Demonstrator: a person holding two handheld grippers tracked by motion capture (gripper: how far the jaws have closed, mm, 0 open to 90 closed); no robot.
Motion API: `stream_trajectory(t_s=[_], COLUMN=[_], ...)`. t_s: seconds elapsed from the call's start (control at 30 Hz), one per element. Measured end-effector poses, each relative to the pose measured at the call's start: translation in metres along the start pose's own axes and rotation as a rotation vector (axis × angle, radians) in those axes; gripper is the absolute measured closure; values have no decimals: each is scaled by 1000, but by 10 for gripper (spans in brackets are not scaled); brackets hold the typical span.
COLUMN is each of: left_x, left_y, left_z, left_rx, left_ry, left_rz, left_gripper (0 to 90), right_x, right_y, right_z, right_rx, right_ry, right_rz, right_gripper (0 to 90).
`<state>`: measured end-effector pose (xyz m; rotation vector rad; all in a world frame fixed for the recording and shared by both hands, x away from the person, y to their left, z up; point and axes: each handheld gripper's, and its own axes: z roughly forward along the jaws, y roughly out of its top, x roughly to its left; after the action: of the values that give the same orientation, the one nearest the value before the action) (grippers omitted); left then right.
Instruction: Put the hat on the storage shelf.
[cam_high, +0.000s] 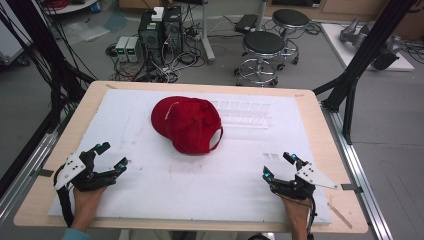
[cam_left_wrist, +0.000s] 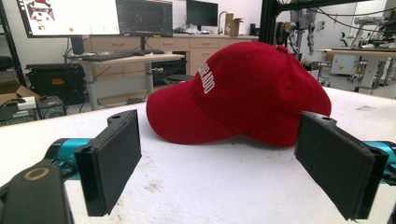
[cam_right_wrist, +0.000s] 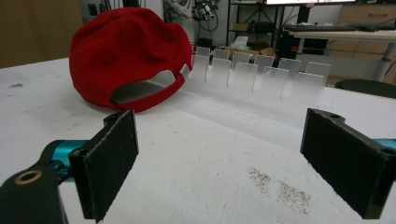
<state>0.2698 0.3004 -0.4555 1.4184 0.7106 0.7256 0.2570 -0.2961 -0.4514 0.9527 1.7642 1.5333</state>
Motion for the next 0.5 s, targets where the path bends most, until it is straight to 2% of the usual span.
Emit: stream_trajectory(t_s=[0.27, 0.5], left_x=[0, 0], left_y=[0, 0], left_z=[0, 1], left_rx=[1, 4], left_ry=[-2, 3], left_rz=[8, -4], left_gripper=[149, 151], right_x=[0, 1], right_y=[0, 0], right_z=[0, 0], right_rx=[-6, -2], right_ry=[-10, -6], right_rz=[9, -12], right_gripper=[102, 102])
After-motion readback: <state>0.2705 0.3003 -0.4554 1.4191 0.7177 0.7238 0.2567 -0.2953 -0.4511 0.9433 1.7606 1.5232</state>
